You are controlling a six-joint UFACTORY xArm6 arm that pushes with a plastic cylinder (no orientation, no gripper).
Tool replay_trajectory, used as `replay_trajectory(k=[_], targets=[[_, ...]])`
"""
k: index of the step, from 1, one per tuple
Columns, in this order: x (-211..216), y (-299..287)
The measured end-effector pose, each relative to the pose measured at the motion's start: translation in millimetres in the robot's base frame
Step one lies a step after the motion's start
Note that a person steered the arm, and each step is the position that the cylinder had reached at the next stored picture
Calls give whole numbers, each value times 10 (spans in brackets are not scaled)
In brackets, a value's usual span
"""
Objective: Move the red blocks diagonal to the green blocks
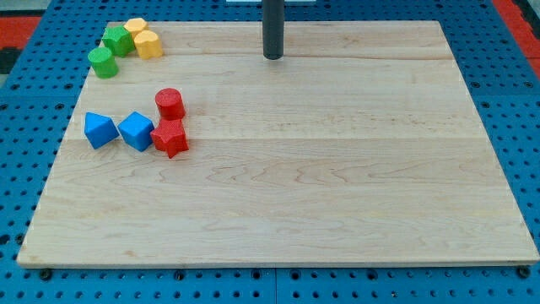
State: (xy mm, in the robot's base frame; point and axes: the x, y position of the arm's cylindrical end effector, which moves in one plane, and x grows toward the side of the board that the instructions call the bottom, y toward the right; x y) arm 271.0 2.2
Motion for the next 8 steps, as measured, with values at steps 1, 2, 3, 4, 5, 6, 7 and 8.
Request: replay_trajectory(k=[1, 2, 3, 4, 5, 6, 7, 8], targets=[[0, 0], [7, 42], [7, 42], [7, 32], [8, 32], [70, 22], [91, -4], [91, -4]])
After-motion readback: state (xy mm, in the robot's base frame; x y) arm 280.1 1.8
